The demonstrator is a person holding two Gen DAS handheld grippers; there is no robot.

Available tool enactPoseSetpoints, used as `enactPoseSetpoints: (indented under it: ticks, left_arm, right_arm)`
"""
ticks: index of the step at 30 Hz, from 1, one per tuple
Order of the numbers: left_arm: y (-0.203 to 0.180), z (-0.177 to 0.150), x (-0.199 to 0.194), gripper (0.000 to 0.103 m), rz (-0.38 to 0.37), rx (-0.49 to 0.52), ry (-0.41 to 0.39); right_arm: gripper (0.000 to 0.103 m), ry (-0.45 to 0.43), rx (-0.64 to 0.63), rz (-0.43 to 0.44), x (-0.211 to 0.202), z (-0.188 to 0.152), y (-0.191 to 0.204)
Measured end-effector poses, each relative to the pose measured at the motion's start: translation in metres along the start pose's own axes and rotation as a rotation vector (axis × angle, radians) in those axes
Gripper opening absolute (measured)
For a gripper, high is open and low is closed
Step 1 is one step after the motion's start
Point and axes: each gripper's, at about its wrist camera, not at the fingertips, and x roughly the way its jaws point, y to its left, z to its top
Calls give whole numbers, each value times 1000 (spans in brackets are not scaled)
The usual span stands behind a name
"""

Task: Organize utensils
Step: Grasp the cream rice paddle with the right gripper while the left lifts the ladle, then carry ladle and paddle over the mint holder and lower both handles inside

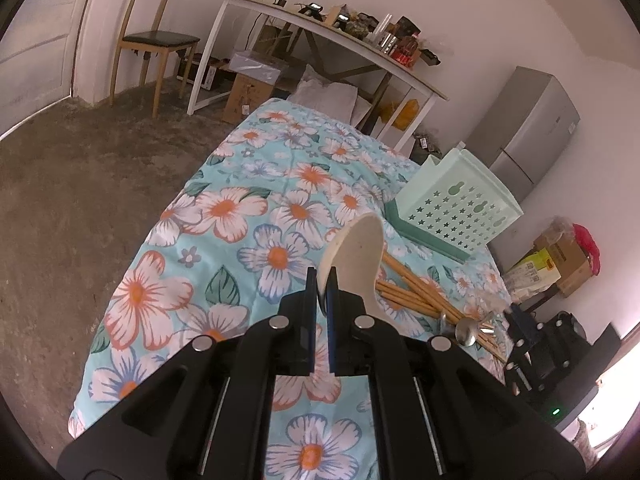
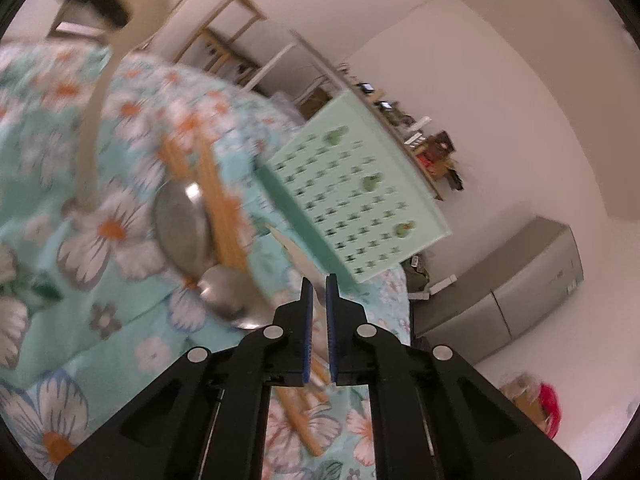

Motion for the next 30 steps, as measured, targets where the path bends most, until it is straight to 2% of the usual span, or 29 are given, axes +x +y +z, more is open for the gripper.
enactPoseSetpoints:
  ticks: [4,13,22,30]
  left_arm:
    - [-12,7,-7,3,-6,26,-26]
    - [-45,30,-31,3,-14,104,-133]
    - [-75,65,-49,3,-16,165,-236]
    - [-112,115,-62,3,-15,221,-355]
  right_arm:
    - [4,-16,115,-31,-4,4,-23]
    - [2,-64,314,-34,-7,3,-72]
    - [2,-126,535,58,-7,-2,-123]
    - [1,-206,677,141,-12,-3,-164]
